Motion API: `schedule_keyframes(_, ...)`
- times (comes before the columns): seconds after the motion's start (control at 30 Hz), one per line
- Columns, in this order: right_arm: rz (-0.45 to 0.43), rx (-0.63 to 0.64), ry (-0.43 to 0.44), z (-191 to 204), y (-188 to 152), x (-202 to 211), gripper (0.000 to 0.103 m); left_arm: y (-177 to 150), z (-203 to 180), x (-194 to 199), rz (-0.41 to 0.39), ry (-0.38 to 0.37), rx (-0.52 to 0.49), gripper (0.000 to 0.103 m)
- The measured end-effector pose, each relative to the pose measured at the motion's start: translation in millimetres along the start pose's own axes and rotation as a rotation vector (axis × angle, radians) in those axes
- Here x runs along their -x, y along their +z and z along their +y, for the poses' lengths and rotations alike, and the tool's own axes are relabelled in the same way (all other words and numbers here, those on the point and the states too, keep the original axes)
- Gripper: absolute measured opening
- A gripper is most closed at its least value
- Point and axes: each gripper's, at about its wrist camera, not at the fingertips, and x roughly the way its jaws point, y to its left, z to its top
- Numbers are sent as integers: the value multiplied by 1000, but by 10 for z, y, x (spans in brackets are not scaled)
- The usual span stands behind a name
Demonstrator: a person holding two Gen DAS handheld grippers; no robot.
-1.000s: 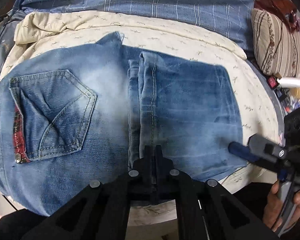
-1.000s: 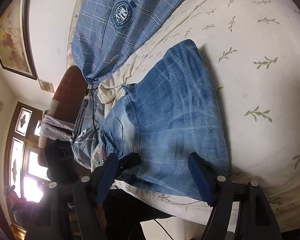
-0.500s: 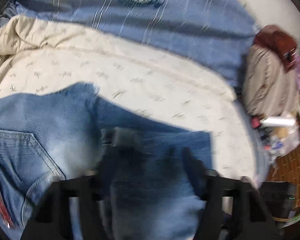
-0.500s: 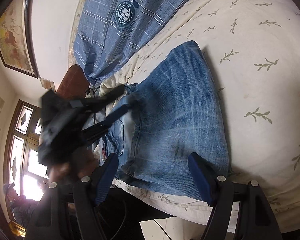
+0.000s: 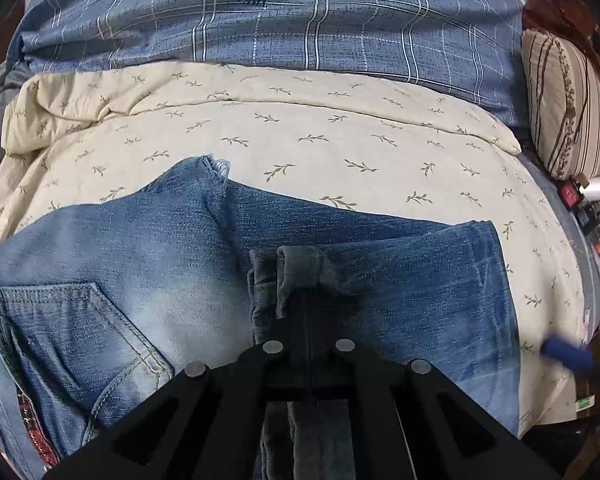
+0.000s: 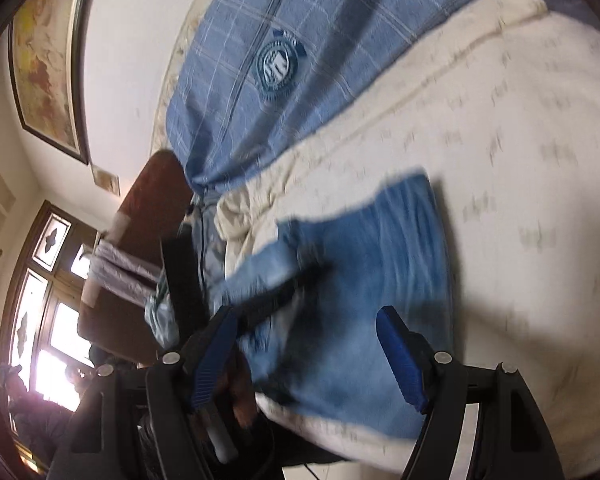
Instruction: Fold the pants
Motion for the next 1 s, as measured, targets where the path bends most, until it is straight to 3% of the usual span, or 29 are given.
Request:
schedule_keyframes(0.13,24,-61,23,-72,367,-257,75,-2,15,0,2,-18,7,2)
schedule_keyframes(0.23,78,-128,-87,-344,537,-588,73,5,36,-15,5,-31,18,2)
schedule_keyframes(0.27,93,-179,-83,-487,552,-677,71,3,40,-18,5,-31,21,2)
schedule_keyframes(0.37,59,-195,-79,-456,562,-592,69,9,41,-21,6,-35,24,2)
schedule_keyframes(0.43,46,-141,-93,-307,506,-468,70,14,52,-17,7,-40,32,2)
schedule_keyframes(0.63,56,-84,-30,-63,8,3,70,16,48,-4,7,-37,39,2)
schedule_keyframes(0.7,104,-64,-17,-20,-204,-11,70,20,50,-1,9,-38,41,2)
schedule_keyframes(0.8,194,-25,-108,-133,-424,-228,67,26,47,-3,17,-37,43,2)
schedule_keyframes(1.0,171,-48,-84,-270,-425,-223,65,18,29,5,19,-26,38,2)
